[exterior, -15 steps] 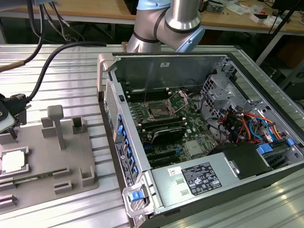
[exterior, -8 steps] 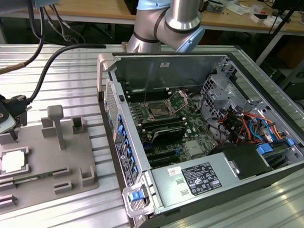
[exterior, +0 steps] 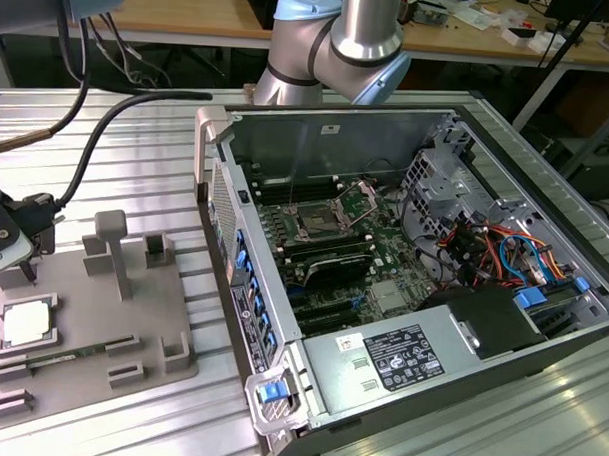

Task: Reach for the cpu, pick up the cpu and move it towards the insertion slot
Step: 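Pick up the cpu and move it towards the insertion slot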

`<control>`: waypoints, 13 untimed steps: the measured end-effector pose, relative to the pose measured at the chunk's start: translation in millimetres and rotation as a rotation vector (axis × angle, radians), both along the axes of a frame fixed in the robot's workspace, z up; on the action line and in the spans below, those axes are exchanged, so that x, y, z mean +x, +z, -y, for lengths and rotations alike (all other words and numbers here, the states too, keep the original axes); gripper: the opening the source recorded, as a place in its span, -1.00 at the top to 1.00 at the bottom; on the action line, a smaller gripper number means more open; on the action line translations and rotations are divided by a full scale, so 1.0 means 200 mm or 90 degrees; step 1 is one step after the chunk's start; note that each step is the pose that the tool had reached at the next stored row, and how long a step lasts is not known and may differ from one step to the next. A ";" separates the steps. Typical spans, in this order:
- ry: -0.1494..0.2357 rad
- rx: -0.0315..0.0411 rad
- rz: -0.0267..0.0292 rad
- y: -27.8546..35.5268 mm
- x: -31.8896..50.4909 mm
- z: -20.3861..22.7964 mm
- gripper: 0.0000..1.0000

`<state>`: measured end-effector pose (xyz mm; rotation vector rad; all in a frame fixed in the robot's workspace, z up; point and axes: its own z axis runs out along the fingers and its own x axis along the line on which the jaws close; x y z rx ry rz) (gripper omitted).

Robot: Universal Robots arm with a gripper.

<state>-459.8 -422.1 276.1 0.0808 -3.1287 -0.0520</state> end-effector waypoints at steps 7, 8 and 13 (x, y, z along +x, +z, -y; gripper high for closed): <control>0.000 0.0000 0.0000 -0.001 0.000 0.000 -0.33; 0.000 0.0000 0.0000 -0.001 0.000 0.000 -0.33; 0.001 -0.0004 0.0001 -0.020 0.000 0.000 -0.33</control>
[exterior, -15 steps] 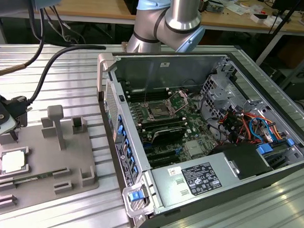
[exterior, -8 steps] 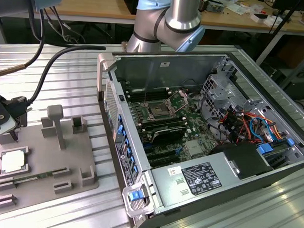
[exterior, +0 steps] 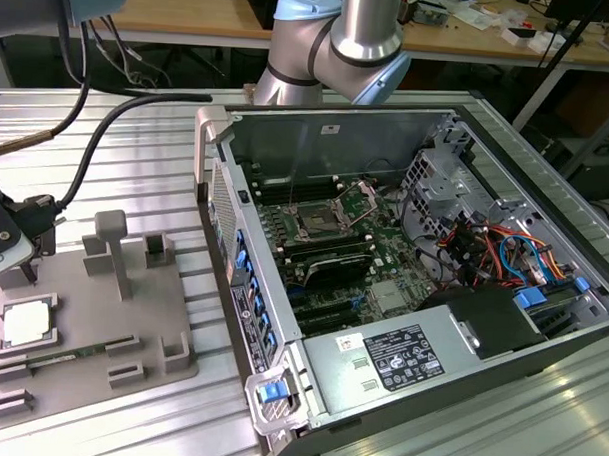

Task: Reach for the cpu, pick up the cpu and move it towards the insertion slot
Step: 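Pick up the cpu and move it towards the insertion slot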

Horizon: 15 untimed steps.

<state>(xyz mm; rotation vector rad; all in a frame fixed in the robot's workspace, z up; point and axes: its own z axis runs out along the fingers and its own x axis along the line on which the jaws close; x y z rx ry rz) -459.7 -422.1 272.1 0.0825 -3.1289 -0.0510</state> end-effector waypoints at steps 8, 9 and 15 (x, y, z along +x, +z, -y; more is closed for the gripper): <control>0.000 0.0000 -0.0001 -0.075 0.000 0.002 -0.33; 0.000 -0.0001 -0.0002 -0.077 0.000 0.002 -0.33; 0.000 0.0001 0.0000 -0.082 0.000 0.000 -0.33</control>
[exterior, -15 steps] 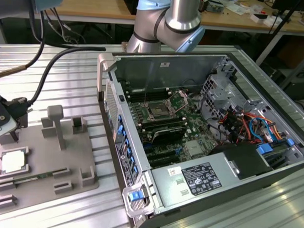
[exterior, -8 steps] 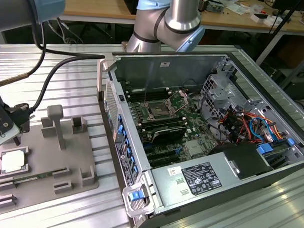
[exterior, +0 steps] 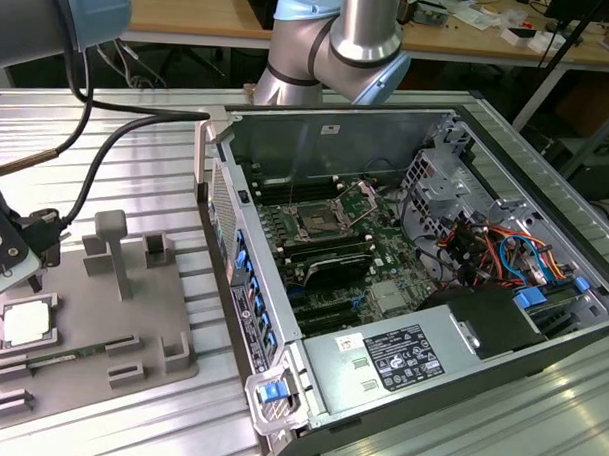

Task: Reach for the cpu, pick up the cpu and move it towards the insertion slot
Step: 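Pick up the cpu and move it towards the insertion slot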

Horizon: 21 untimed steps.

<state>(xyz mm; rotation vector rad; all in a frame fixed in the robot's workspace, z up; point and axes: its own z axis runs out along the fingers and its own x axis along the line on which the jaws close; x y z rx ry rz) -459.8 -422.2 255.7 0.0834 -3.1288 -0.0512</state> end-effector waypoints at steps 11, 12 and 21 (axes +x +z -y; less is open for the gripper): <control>0.000 0.0000 -0.0001 -0.019 0.000 -0.007 -0.33; 0.000 0.0000 -0.0001 -0.023 0.000 -0.007 -0.33; 0.002 0.0000 0.0000 -0.079 0.000 -0.007 -0.33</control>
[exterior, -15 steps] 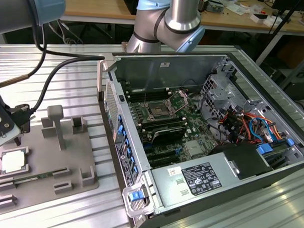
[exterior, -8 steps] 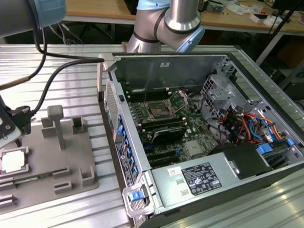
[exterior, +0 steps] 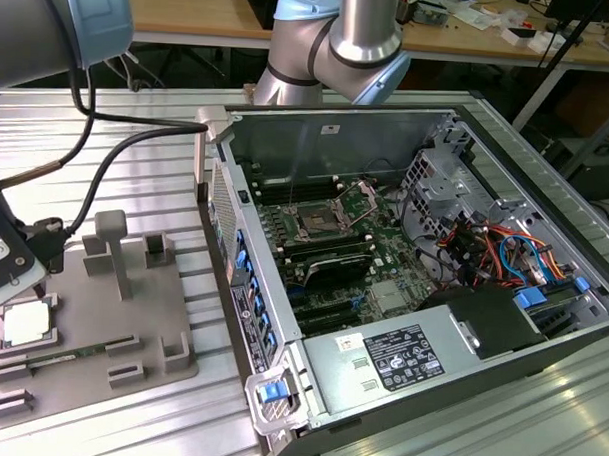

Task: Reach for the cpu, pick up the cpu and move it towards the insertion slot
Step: 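Pick up the cpu and move it towards the insertion slot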

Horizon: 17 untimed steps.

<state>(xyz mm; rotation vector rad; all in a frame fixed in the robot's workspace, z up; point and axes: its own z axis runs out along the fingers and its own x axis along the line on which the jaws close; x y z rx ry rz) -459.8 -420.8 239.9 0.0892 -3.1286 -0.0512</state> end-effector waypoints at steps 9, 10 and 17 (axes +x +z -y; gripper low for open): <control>0.002 -0.0001 0.0005 -0.095 0.000 0.000 -0.33; -0.002 -0.0001 0.0009 -0.140 0.000 0.000 -0.33; -0.002 -0.0004 0.0027 -0.247 0.008 0.011 -0.33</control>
